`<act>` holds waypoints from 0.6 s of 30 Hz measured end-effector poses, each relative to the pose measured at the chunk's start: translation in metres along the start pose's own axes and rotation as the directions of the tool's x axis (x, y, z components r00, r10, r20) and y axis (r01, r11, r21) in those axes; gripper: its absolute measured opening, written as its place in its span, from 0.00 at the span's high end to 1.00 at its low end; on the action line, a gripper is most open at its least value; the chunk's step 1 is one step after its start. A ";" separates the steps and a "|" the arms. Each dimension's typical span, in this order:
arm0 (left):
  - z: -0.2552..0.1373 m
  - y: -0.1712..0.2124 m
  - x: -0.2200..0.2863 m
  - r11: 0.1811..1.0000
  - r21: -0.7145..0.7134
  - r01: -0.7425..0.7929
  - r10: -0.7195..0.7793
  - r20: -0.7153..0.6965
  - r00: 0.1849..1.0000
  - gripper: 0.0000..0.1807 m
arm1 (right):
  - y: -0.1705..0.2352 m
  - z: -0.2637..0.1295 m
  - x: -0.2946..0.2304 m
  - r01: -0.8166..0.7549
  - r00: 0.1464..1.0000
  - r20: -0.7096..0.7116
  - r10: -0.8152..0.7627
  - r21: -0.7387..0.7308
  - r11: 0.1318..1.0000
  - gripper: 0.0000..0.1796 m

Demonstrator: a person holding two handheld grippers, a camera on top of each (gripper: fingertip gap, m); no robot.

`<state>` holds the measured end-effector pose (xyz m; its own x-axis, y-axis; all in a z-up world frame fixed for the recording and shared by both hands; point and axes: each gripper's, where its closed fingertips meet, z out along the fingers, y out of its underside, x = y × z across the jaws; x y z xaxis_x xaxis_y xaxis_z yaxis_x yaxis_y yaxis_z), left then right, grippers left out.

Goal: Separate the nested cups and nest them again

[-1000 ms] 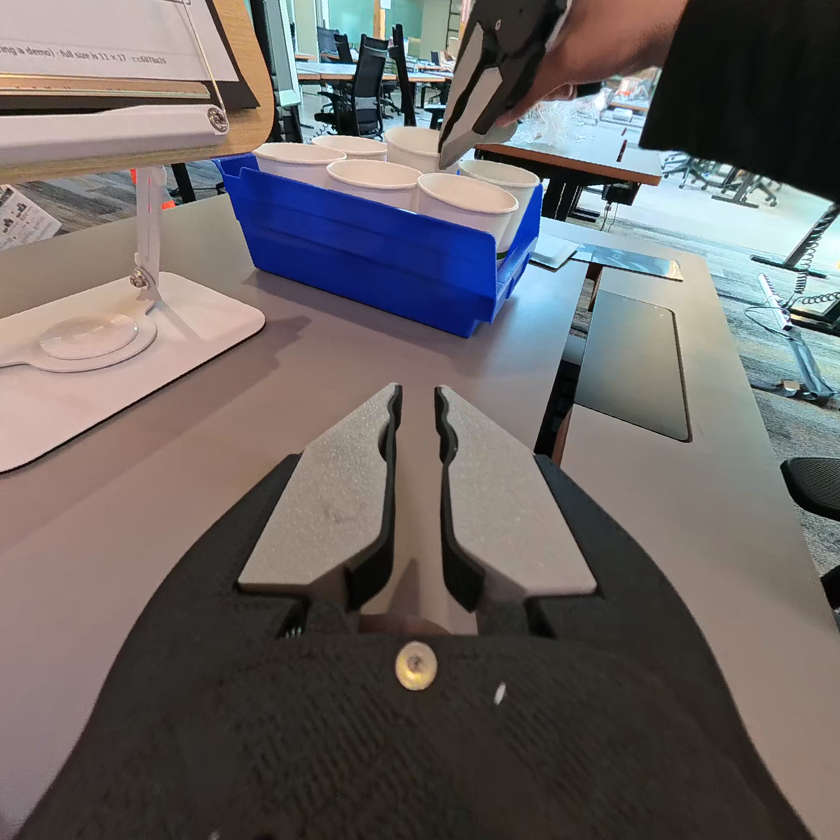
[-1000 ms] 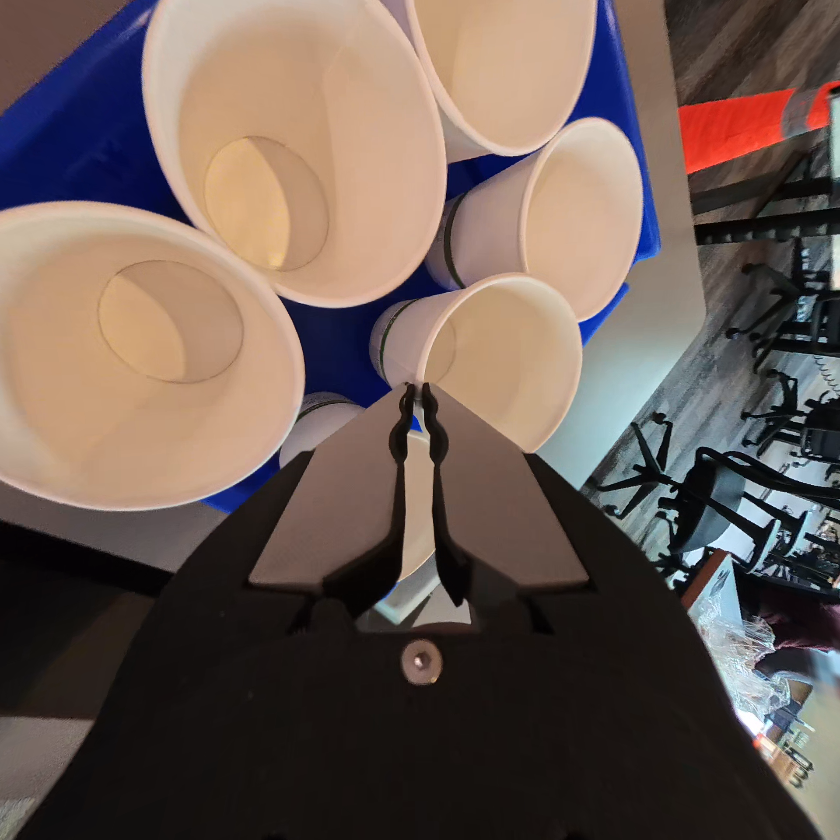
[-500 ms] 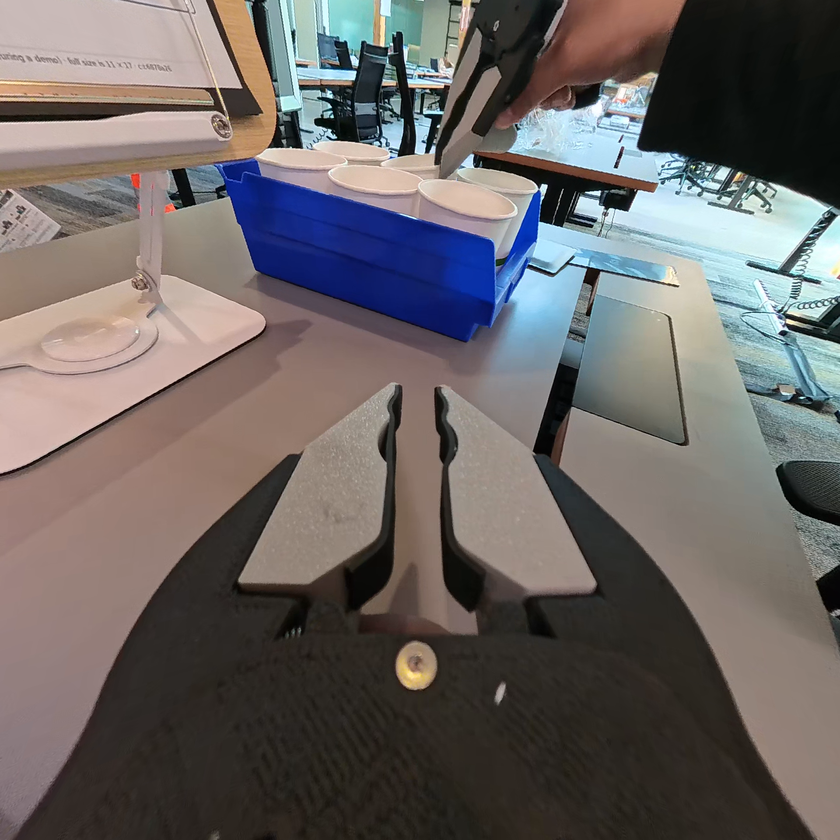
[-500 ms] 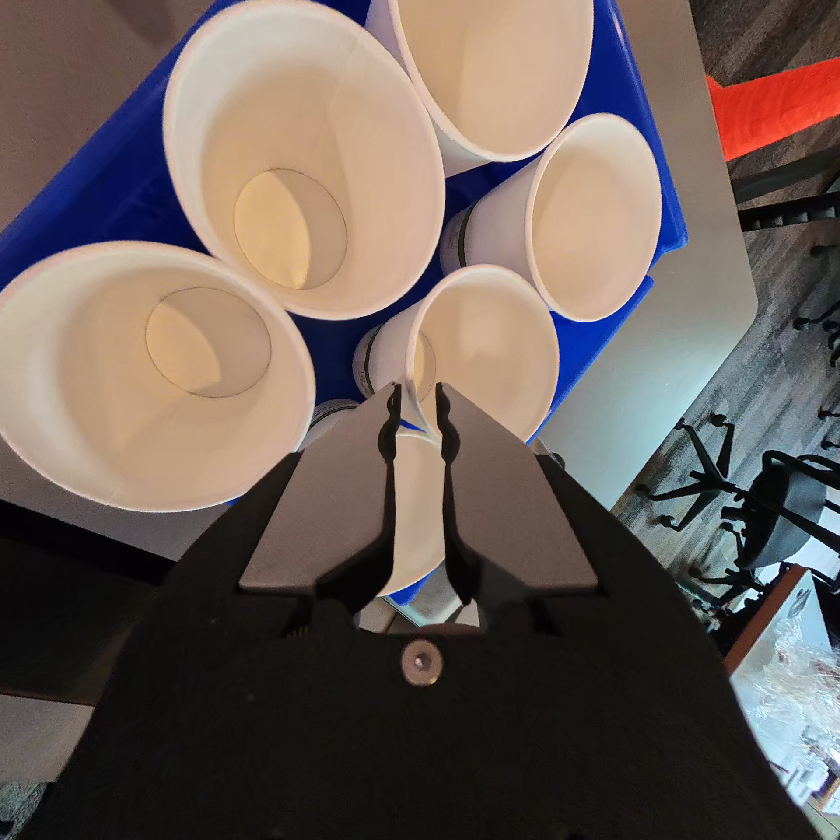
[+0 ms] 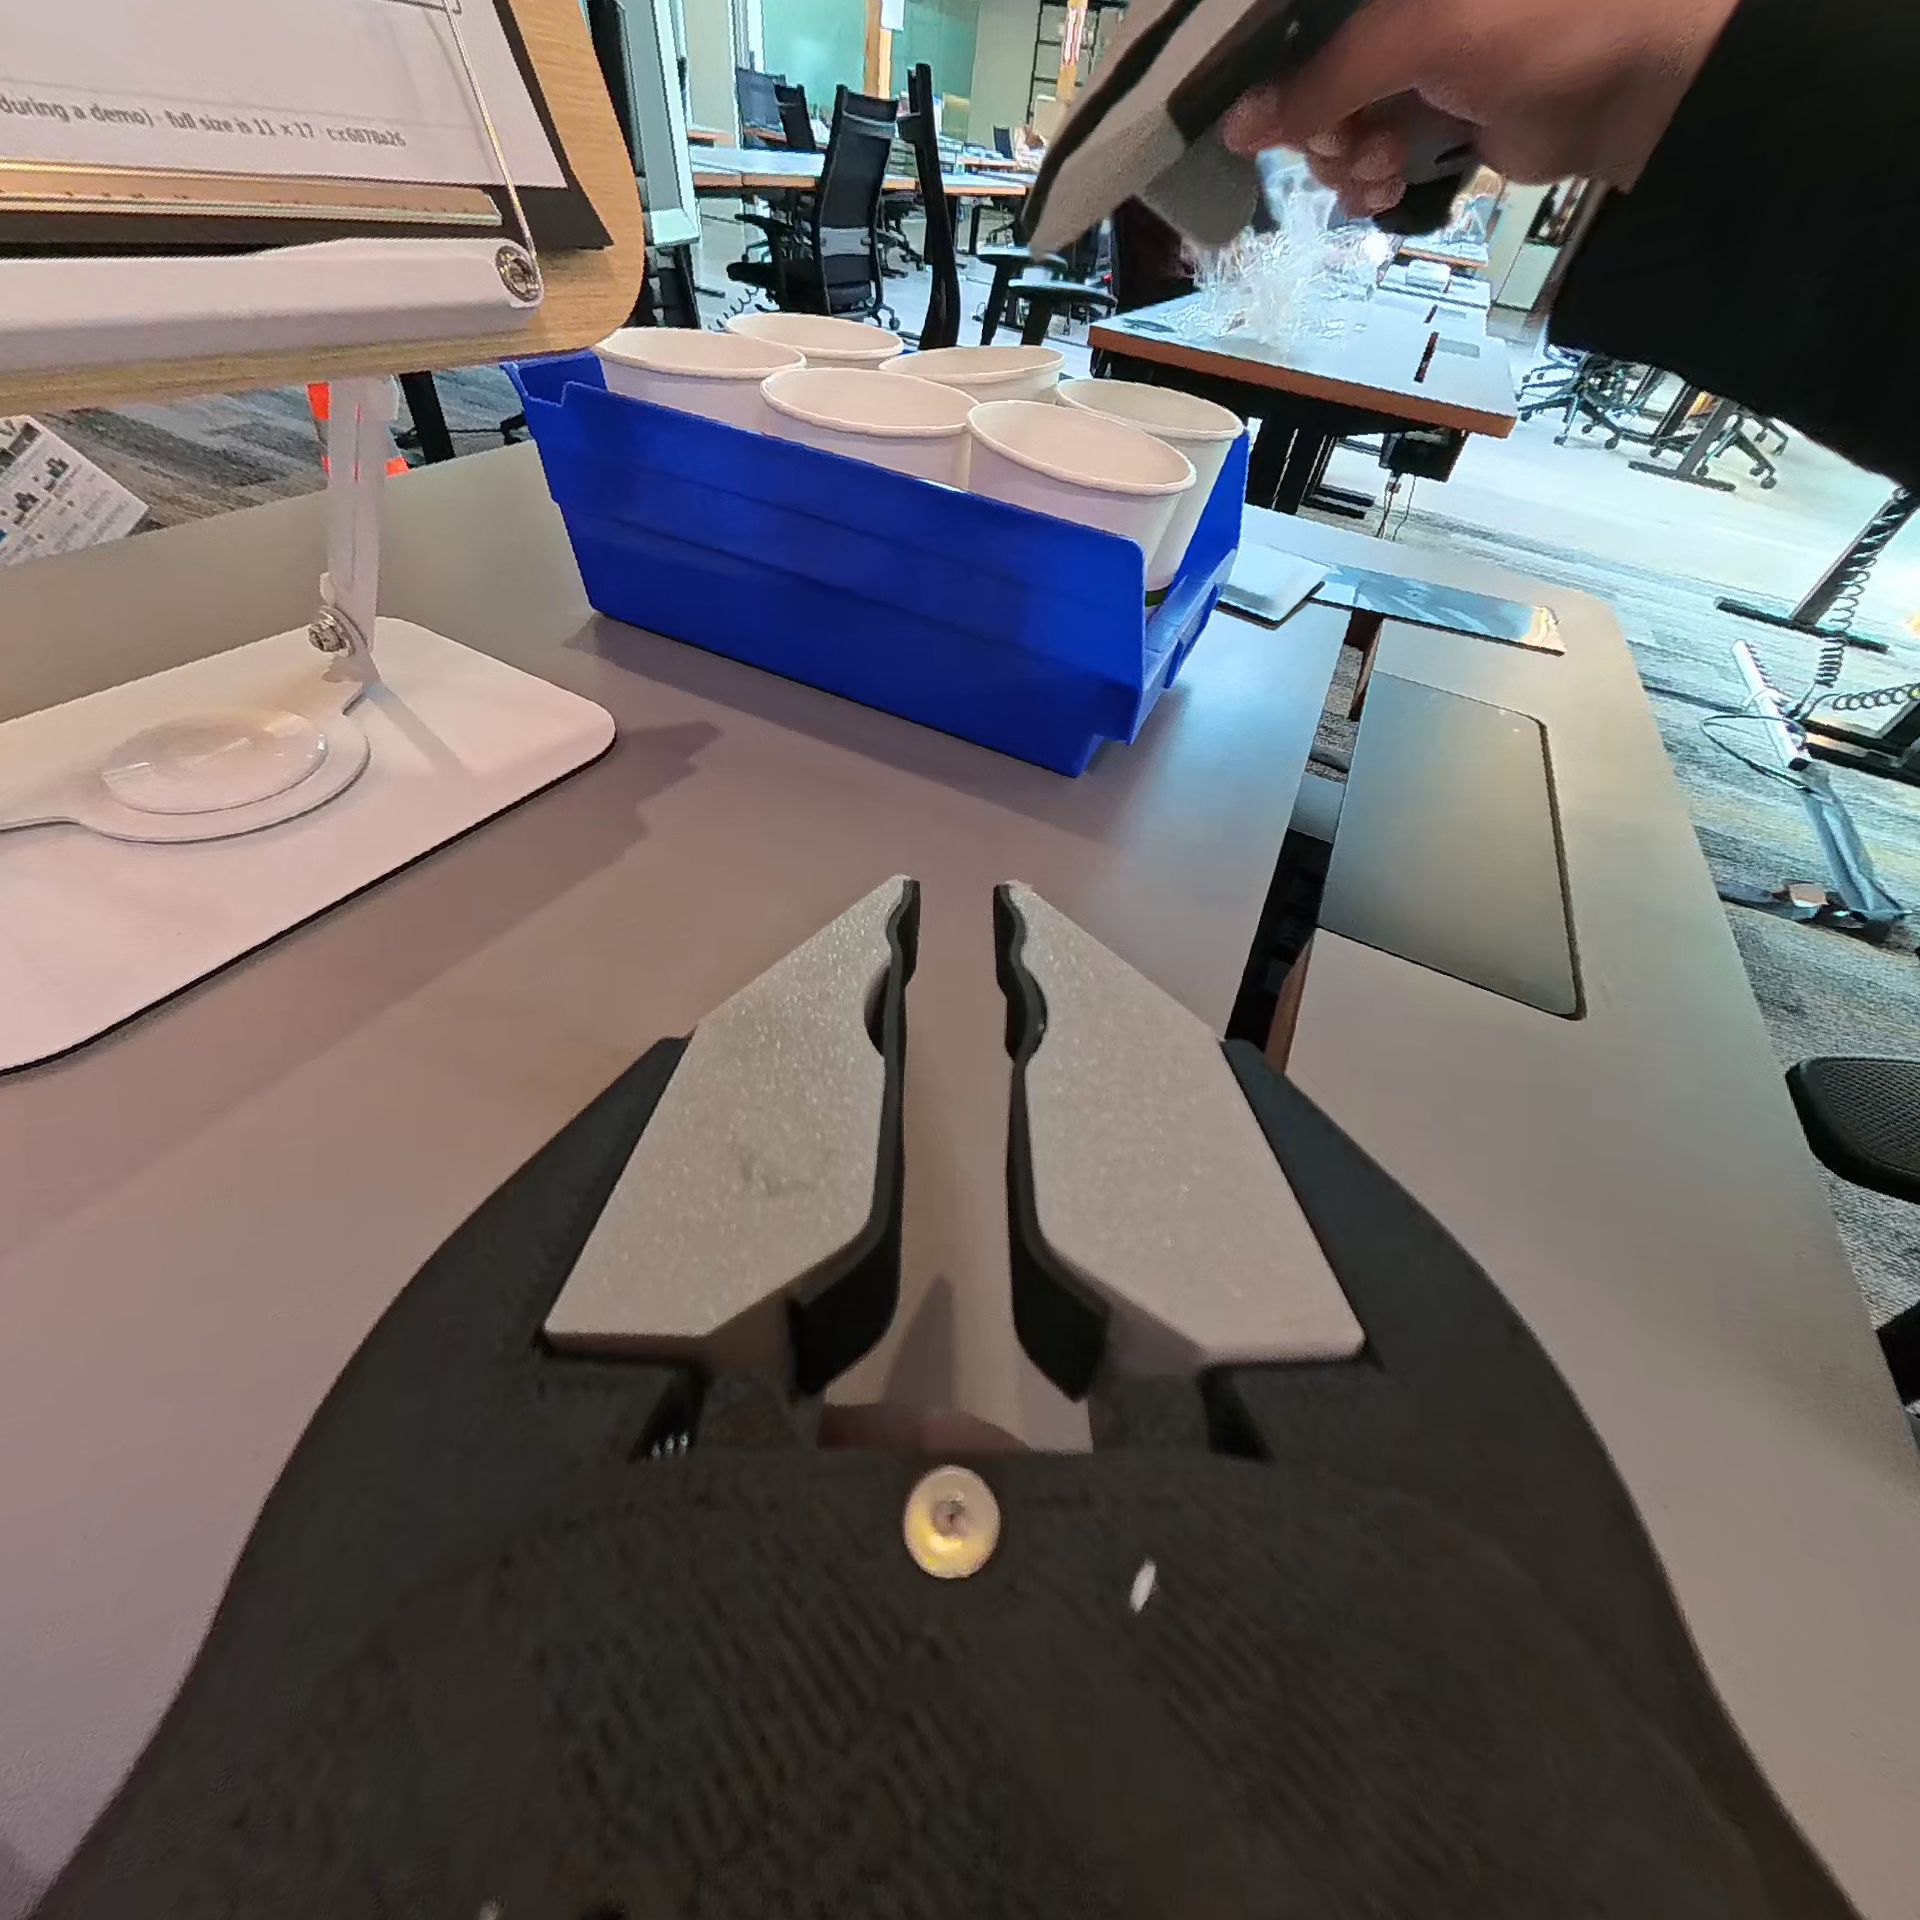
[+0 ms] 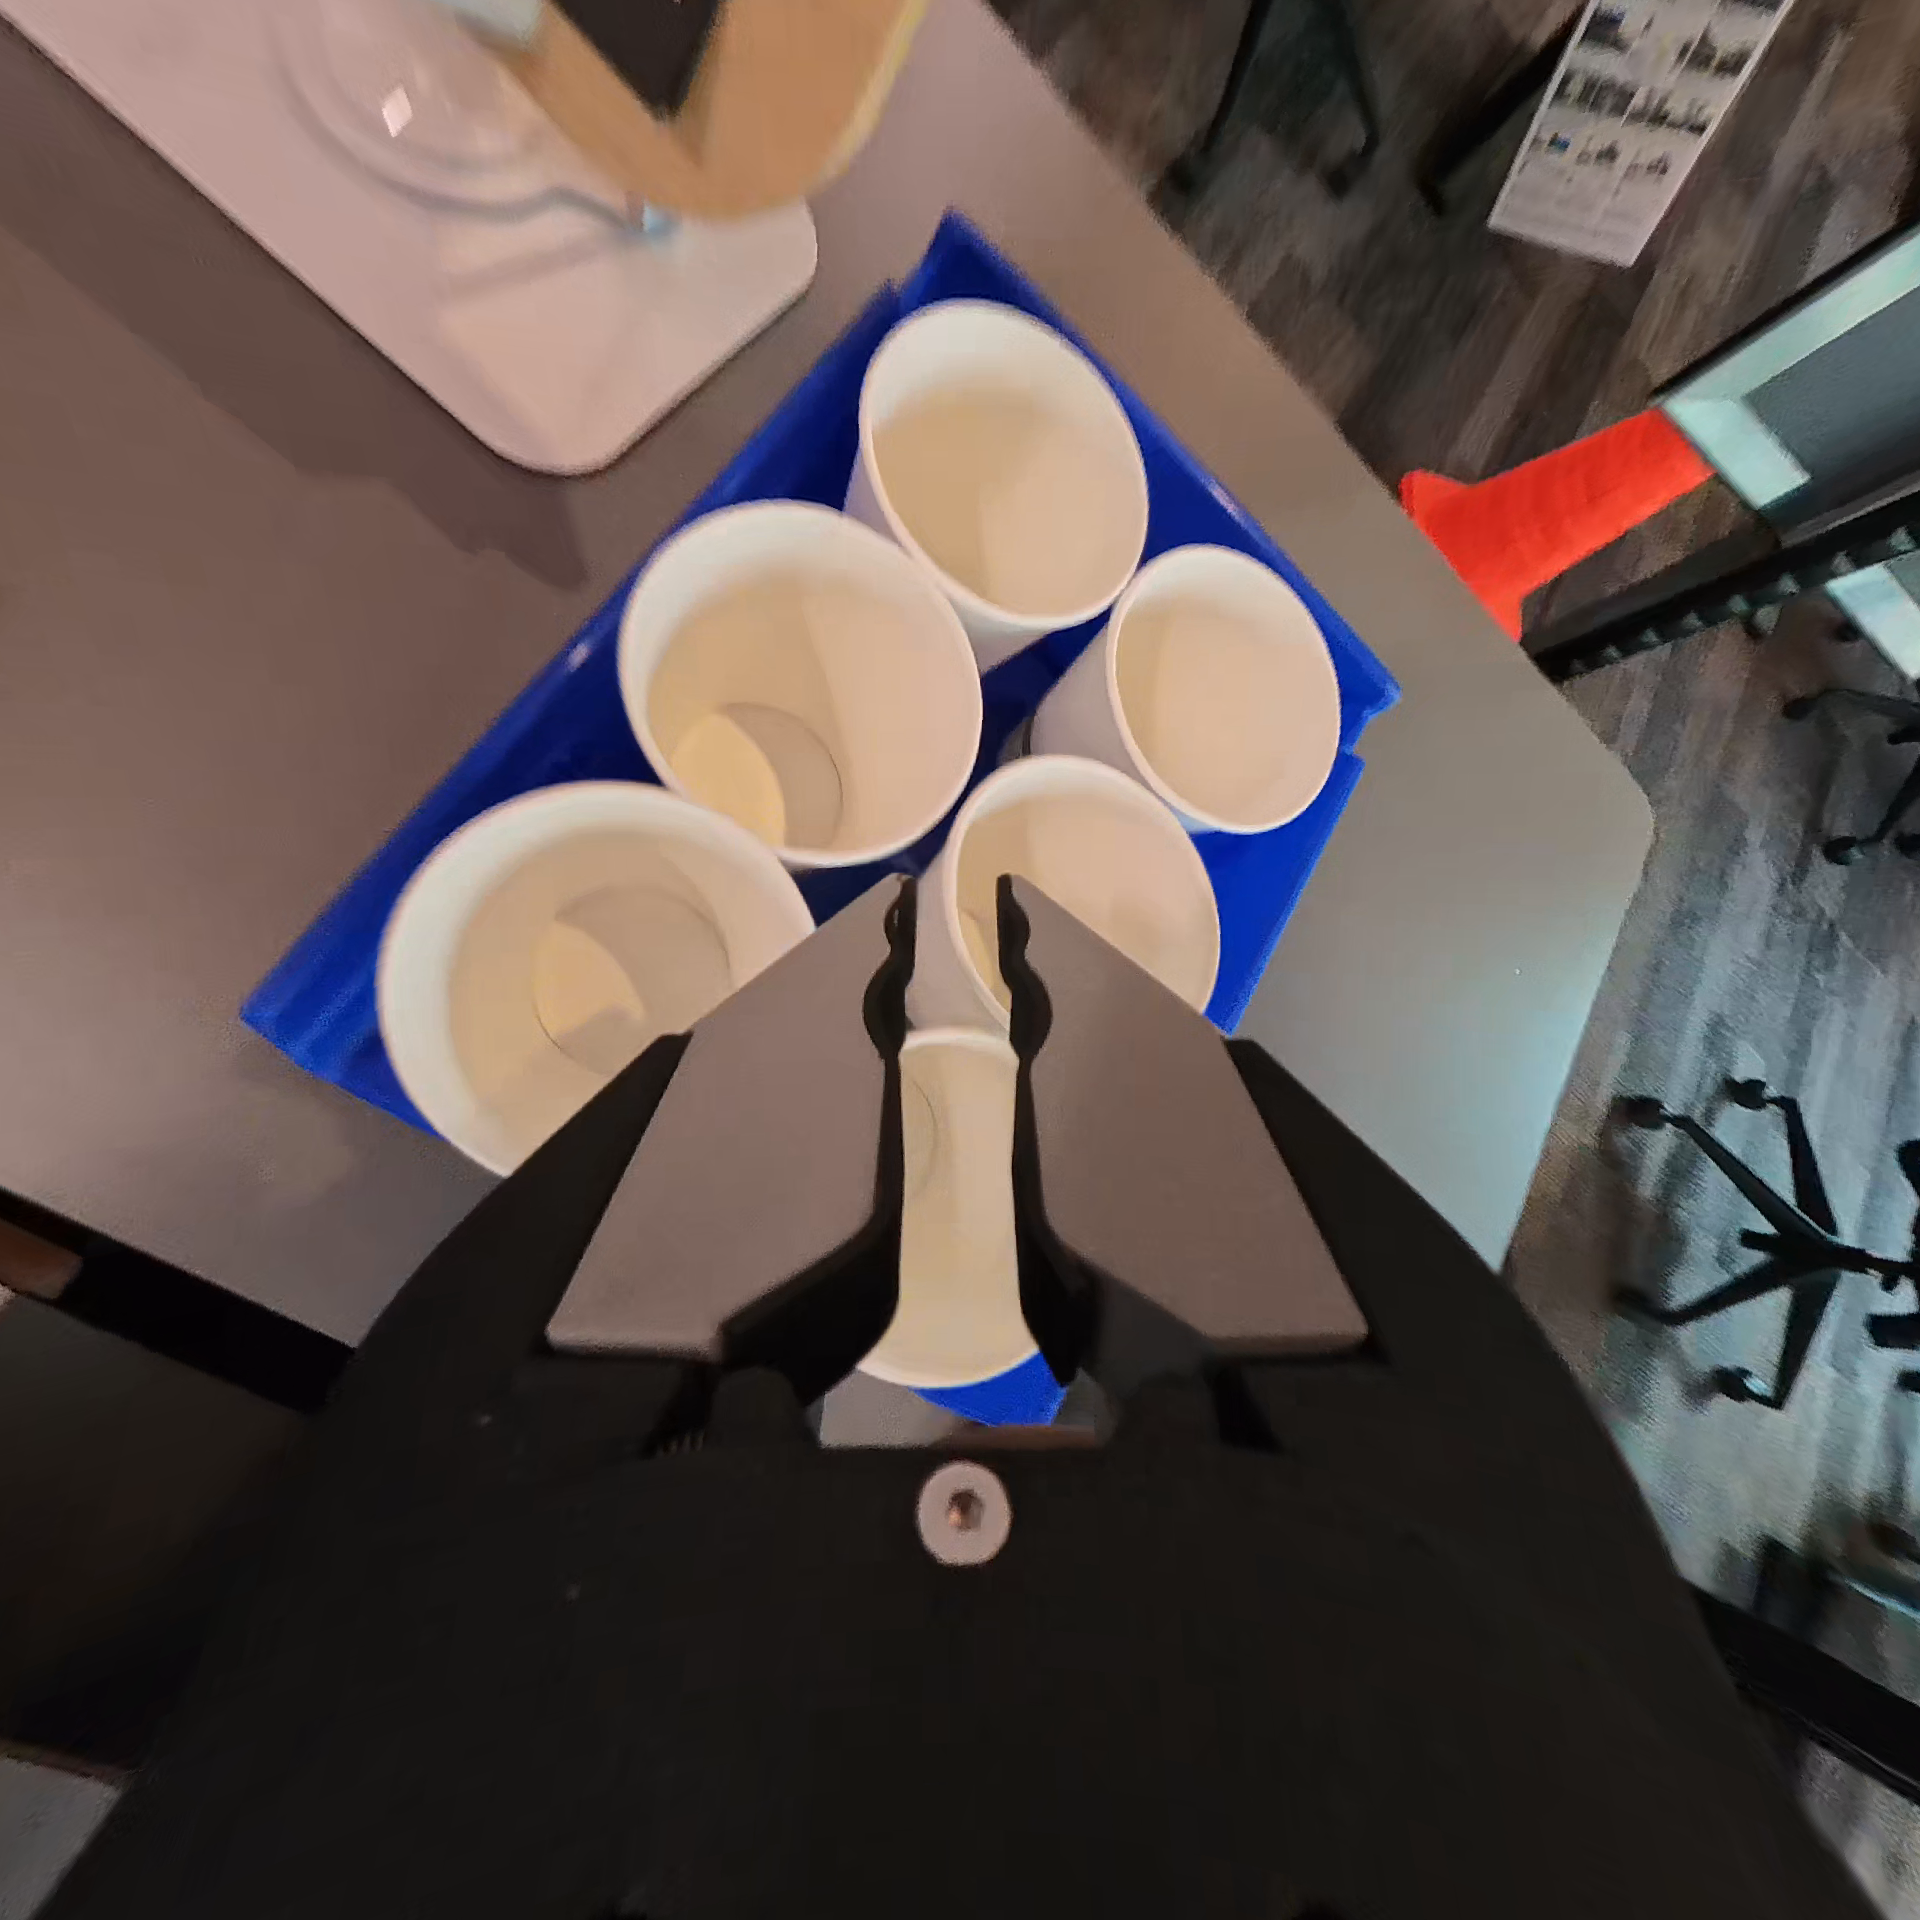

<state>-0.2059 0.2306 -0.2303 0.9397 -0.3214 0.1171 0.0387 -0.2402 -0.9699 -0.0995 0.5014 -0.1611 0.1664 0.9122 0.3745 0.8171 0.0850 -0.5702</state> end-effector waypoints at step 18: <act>0.000 0.003 -0.011 1.000 -0.005 0.027 -0.026 0.050 0.998 0.87 | -0.087 -0.085 -0.089 -0.293 0.951 0.140 0.274 0.688 0.664 0.74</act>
<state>-0.2157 0.2338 -0.2342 0.9541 -0.2687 0.1319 0.0622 -0.2531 -0.9654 -0.1383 0.3785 -0.0827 0.3048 0.9474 0.0975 0.1143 0.0653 -0.9913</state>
